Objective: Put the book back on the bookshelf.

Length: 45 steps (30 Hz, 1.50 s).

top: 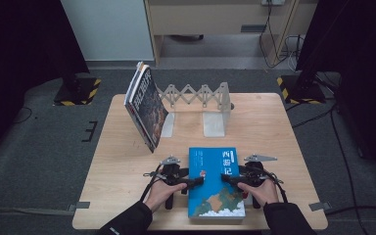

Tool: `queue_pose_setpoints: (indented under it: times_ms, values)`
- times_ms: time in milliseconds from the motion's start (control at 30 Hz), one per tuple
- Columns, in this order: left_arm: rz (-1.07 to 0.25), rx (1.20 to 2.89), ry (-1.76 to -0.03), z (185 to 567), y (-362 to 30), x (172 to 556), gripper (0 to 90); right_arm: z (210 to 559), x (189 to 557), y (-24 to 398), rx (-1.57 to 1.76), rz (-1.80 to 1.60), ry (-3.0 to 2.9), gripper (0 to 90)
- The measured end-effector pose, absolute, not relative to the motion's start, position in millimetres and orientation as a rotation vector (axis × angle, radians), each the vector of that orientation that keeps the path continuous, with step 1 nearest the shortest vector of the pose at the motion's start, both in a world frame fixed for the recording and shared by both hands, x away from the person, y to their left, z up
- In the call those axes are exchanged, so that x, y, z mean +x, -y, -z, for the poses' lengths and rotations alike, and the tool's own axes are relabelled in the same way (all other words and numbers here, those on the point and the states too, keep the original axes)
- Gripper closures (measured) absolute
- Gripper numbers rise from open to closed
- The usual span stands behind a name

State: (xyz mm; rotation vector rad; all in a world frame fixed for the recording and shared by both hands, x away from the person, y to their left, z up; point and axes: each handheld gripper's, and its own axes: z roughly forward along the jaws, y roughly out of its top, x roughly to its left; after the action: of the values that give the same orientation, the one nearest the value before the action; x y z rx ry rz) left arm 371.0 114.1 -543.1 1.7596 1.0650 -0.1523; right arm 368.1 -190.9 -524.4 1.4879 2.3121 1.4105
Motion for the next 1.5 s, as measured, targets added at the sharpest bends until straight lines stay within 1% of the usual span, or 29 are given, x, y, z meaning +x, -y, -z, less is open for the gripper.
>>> queue_pose_setpoints:
  times_ms: [67,167,367,400,500,667,767,833,867,967,1000,1133,1367,1500]
  values:
    - [0.172,1.736,-1.088,543.6,-116.3,372.2,14.9,524.4,368.5,193.2,1.504,-1.420,-2.300,14.0]
    - [0.177,1.724,-1.097,544.0,-115.9,371.9,17.1,524.2,368.5,195.6,1.533,-1.426,-2.280,18.0]
    - [0.216,1.698,-1.134,543.6,-117.9,373.4,21.1,523.3,368.0,195.4,1.538,-1.422,-2.270,19.3]
    - [0.224,1.688,-1.139,543.3,-119.4,373.9,24.3,522.6,367.7,195.8,1.541,-1.419,-2.272,20.5]
    - [0.228,1.674,-1.157,540.6,-121.3,373.5,29.6,521.8,367.7,196.5,1.543,-1.416,-2.269,22.6]
    - [0.252,1.660,-1.167,537.8,-123.7,373.7,34.2,521.3,368.5,197.5,1.547,-1.425,-2.264,26.2]
    - [0.244,1.643,-1.115,531.0,-122.7,372.8,38.3,520.4,368.7,199.0,1.543,-1.424,-2.264,28.9]
    - [0.248,1.643,-1.104,530.1,-120.8,372.5,38.9,520.0,368.5,199.0,1.546,-1.435,-2.258,30.2]
    - [0.261,1.659,-1.091,529.4,-116.3,371.0,39.0,519.3,368.2,198.2,1.536,-1.453,-2.258,33.0]
    - [0.264,1.670,-1.079,529.5,-112.6,369.8,39.2,518.7,368.3,196.7,1.508,-1.457,-2.270,34.2]
    - [0.264,1.677,-1.077,528.4,-110.5,369.6,40.4,517.2,368.4,195.3,1.494,-1.463,-2.286,35.3]
    - [0.252,1.667,-1.107,529.7,-106.2,368.9,41.7,516.7,368.4,195.1,1.488,-1.468,-2.296,35.6]
    - [0.269,1.660,-1.115,529.9,-107.5,369.5,44.1,516.1,368.0,196.2,1.450,-1.436,-2.309,35.7]
    - [0.286,1.658,-1.123,527.8,-108.4,369.7,45.3,515.0,366.8,199.5,1.435,-1.432,-2.319,38.3]
